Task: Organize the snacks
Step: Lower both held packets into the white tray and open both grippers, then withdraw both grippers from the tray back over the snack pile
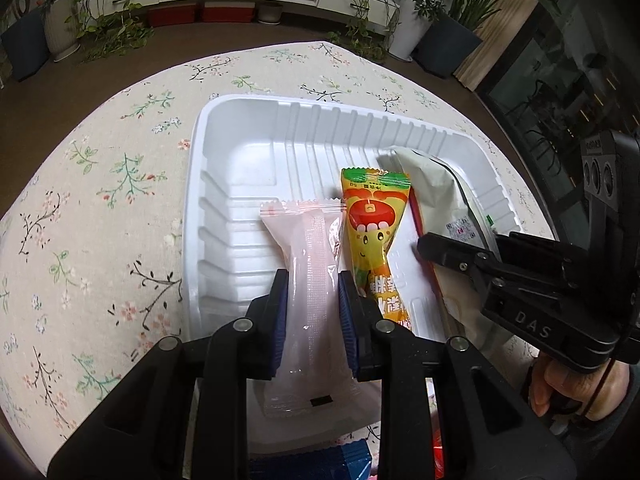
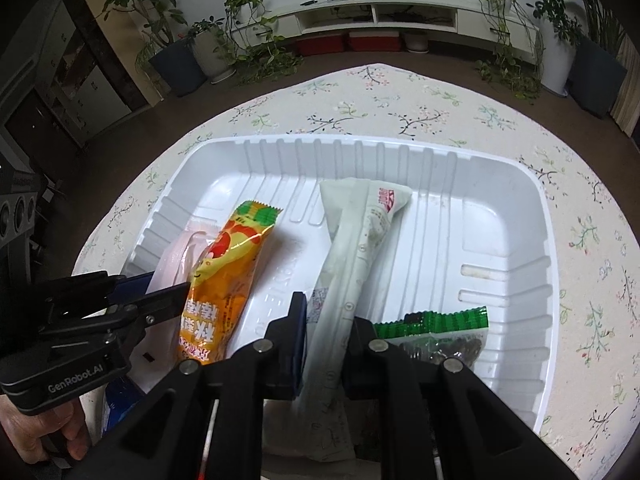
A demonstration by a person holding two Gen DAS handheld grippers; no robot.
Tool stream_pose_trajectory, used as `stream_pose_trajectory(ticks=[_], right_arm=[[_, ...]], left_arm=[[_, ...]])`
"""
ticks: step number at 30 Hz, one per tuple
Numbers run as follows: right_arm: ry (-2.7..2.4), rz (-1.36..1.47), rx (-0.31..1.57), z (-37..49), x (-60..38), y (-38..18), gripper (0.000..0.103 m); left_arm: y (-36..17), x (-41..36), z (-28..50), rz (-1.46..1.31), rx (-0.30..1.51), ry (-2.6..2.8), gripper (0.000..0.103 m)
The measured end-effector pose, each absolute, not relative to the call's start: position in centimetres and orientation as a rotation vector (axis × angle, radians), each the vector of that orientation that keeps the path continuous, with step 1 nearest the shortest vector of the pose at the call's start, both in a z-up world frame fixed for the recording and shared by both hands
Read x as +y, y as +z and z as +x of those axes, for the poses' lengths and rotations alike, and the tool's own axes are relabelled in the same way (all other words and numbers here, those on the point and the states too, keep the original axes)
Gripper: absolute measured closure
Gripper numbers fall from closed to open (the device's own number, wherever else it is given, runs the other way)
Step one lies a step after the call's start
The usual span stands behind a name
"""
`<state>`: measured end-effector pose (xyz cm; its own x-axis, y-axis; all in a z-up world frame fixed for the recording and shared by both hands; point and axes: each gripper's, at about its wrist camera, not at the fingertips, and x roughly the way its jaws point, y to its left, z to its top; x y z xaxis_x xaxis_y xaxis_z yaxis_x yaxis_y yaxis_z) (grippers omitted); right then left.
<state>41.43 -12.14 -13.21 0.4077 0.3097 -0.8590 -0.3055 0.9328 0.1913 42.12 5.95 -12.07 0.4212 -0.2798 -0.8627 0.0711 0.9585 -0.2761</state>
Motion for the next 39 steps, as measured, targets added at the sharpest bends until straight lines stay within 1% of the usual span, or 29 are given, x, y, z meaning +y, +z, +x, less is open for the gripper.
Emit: stream_pose_trajectory(ticks=[1,3,5,6,8,9,10,13,15,17,18,19,20,21,22,23,24,26,28,31,35,39], right_arm=[[0.388,0.0,1.081,41.5,-12.1,-13.2,0.089],[0.394,0.013,1.083,41.4,-12.1,-13.2,0.085],[0.404,0.043,1.082,41.4,-12.2,-13.1,0.074],[0.405,0.046,1.081,41.3,-12.2,-13.0,0.071],[0.389,0.023,1.071,41.1,-12.1,-12.6,0.054],[0.39,0.02,1.065,40.9,-12.0,-12.4,0.052],[0.39,0.019,1.059,40.8,-12.1,-12.2,0.051],[0.377,0.026,1.031,40.5,-12.6,-10.9,0.049],[0.374,0.044,1.006,40.2,-13.1,-9.6,0.048],[0.377,0.068,0.981,39.5,-13.7,-8.3,0.046],[0.386,0.083,0.959,38.8,-14.1,-7.3,0.044],[0.392,0.1,0.93,37.9,-14.6,-6.1,0.04],[0.401,0.118,0.898,37.0,-15.1,-5.1,0.034],[0.407,0.137,0.868,36.0,-15.7,-4.2,0.031],[0.412,0.161,0.842,35.2,-16.3,-3.4,0.025],[0.419,0.2,0.814,34.1,-17.1,-2.5,0.019],[0.428,0.246,0.787,32.7,-18.1,-1.8,0.016],[0.436,0.33,0.743,29.9,-20.0,-0.9,0.007],[0.434,0.39,0.721,27.6,-21.3,-0.8,0.003],[0.422,0.449,0.712,23.5,-23.1,-1.1,0.003],[0.377,0.475,0.709,17.3,-24.0,-3.0,0.003],[0.353,0.485,0.752,13.6,-23.9,-5.1,0.003]], left_arm=[[-12.2,6.0,42.1,-0.209,1.112,-0.221,0.08],[-12.3,6.0,41.5,-0.218,1.1,-0.22,0.08],[-12.2,6.2,41.3,-0.233,1.084,-0.217,0.078],[-12.2,6.2,41.4,-0.24,1.08,-0.214,0.077],[-12.0,6.5,41.1,-0.258,1.069,-0.212,0.07],[-11.8,6.6,41.0,-0.259,1.06,-0.206,0.056],[-11.4,6.7,40.8,-0.26,1.044,-0.203,0.048],[-10.2,7.0,40.4,-0.264,1.008,-0.204,0.042],[-9.2,7.3,39.9,-0.274,0.987,-0.208,0.041],[-7.9,7.7,38.9,-0.278,0.958,-0.214,0.037],[-7.2,8.0,38.2,-0.276,0.939,-0.216,0.03],[-6.5,8.3,37.3,-0.268,0.922,-0.209,0.021],[-5.8,8.5,36.6,-0.264,0.916,-0.206,0.016],[-5.2,8.9,35.6,-0.265,0.907,-0.208,0.008],[-4.7,9.3,34.3,-0.271,0.899,-0.213,0.006],[-4.2,9.6,33.2,-0.269,0.894,-0.211,0.005],[-3.9,9.8,31.7,-0.264,0.889,-0.205,0.002],[-3.7,10.4,29.0,-0.253,0.892,-0.182,0.0],[-3.9,10.8,25.9,-0.221,0.882,-0.154,0.0],[-4.2,10.8,21.6,-0.182,0.87,-0.131,0.0],[-5.5,11.4,16.9,-0.252,0.88,-0.093,0.0],[-7.2,11.2,15.3,-0.263,0.921,-0.076,0.0]])
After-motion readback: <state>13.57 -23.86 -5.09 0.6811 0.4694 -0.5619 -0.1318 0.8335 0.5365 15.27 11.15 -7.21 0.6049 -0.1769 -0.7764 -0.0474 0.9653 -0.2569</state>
